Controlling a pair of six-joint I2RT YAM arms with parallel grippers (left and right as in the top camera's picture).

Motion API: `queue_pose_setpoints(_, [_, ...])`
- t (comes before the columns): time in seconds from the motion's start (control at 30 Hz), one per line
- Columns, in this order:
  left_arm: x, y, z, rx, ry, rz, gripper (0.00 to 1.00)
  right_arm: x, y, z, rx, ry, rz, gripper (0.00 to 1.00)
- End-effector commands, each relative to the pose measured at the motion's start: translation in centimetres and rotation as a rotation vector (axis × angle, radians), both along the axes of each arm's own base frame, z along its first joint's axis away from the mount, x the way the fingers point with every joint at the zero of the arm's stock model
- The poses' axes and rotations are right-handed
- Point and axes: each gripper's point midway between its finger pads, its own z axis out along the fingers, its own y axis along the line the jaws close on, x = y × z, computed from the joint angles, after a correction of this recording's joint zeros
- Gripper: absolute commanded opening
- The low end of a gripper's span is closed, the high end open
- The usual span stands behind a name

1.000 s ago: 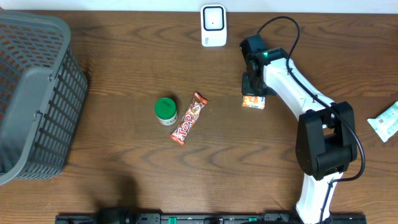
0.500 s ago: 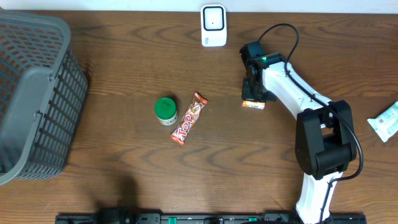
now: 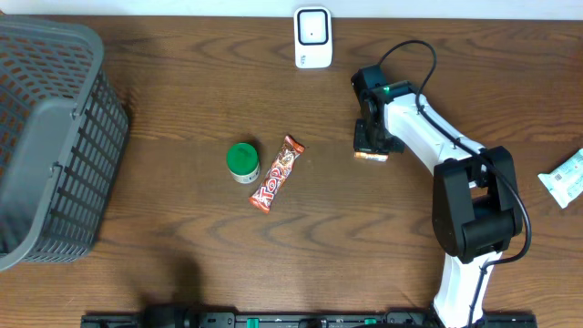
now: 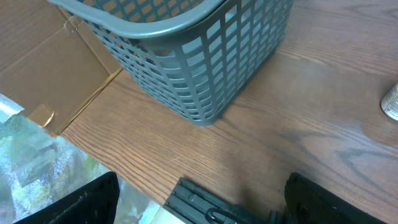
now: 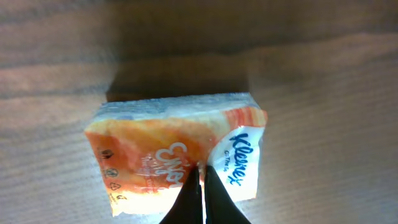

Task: Scan the item barcode

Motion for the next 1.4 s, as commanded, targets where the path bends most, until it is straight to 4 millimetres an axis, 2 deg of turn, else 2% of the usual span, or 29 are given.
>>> queue_pose_setpoints(0.0, [-1.2,0.0,-1.4,-0.004,0.062,0.010,0.86,0.6,-0.1,2.2,0.012,-0.016,-0.023,0.01])
queue_pose_setpoints(0.1, [-1.3,0.0,-1.4,-0.004,0.063,0.010,0.86,1.3,0.1,5.5,0.024,-0.052,-0.022,0.02])
queue_pose_setpoints(0.13, [-1.3,0.0,-1.4,-0.004,0.063,0.010,0.86,1.6,0.2,6.6,0.029,-0.067,-0.022,0.12])
queue_pose_setpoints(0.17, [-1.3,0.0,-1.4,-0.004,0.063,0.010,0.86,1.8,0.3,7.9,0.035,-0.083,-0.022,0.30])
queue_pose_setpoints(0.2, [-1.3,0.0,-1.4,-0.004,0.063,0.010,0.86,1.9,0.4,8.8,0.039,-0.095,-0.022,0.56])
queue_pose_setpoints(0.23, [-1.3,0.0,-1.4,-0.004,0.063,0.010,0.86,2.0,0.4,9.5,0.046,-0.104,-0.022,0.78])
queue_pose_setpoints(0.3, [-1.3,0.0,-1.4,-0.004,0.063,0.010,0.86,2.0,0.4,10.4,0.048,-0.113,-0.022,0.99])
queue_pose_setpoints(0.5, [-1.3,0.0,-1.4,-0.004,0.063,0.010,0.86,1.4,0.2,9.3,0.038,-0.082,-0.023,0.99])
queue_pose_setpoints(0.7, [-1.3,0.0,-1.4,-0.004,0.063,0.010,0.86,1.0,0.1,6.0,0.034,-0.074,-0.017,0.99])
queue_pose_setpoints(0.8, [-1.3,0.0,-1.4,-0.004,0.063,0.010,0.86,1.2,0.1,4.6,0.031,-0.082,0.049,0.99])
queue_pose_setpoints(0.93, [-1.3,0.0,-1.4,-0.004,0.063,0.010,0.86,1.1,0.1,3.4,0.025,-0.082,0.096,0.99])
queue_pose_setpoints(1.37, [-1.2,0.0,-1.4,-0.004,0.062,0.010,0.86,2.5,0.6,3.1,0.039,-0.141,0.172,0.99])
